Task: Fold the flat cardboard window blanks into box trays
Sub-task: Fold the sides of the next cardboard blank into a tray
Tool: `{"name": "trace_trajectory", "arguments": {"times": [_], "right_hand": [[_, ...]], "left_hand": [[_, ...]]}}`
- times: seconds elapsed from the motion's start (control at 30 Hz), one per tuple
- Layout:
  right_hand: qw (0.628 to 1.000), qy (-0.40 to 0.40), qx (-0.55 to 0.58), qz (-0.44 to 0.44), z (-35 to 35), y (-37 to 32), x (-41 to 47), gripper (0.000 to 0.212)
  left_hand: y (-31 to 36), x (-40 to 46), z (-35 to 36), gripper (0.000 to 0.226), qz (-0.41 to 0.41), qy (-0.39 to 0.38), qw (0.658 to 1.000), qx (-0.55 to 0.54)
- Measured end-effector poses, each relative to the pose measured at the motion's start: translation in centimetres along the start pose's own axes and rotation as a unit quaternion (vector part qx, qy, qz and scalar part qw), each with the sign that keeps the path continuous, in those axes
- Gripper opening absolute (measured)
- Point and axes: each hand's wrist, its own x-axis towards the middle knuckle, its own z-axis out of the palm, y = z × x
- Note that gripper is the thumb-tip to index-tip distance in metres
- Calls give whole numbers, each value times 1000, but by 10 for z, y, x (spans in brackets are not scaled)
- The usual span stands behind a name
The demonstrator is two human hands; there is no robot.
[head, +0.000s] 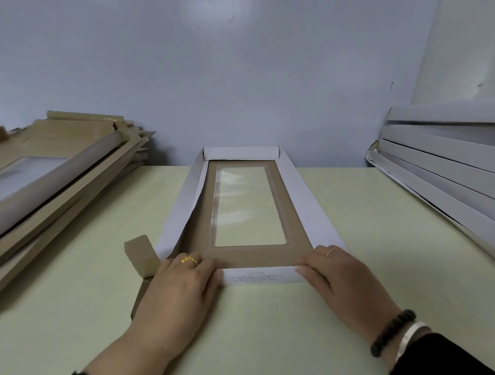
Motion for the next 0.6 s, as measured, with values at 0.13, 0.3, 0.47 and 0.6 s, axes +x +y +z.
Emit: {"name": "trace_trajectory", "arguments": {"times": [0.13,0.3,0.47,0.6], "right_hand": [[998,-6,-56,17,5,-5,9,17],[986,22,-163,-6,9,-14,16,13],[991,-112,-69,-32,28,-13,16,50],[979,-197,-42,16,34,-4,21,54]], "left_hand": [[9,6,5,70,-39,-44,998,27],[3,15,22,116,-42,-58,993,89],[0,25,27,130,-64,-116,987,92],[-4,27,30,85,-102,-185,977,14]]}}
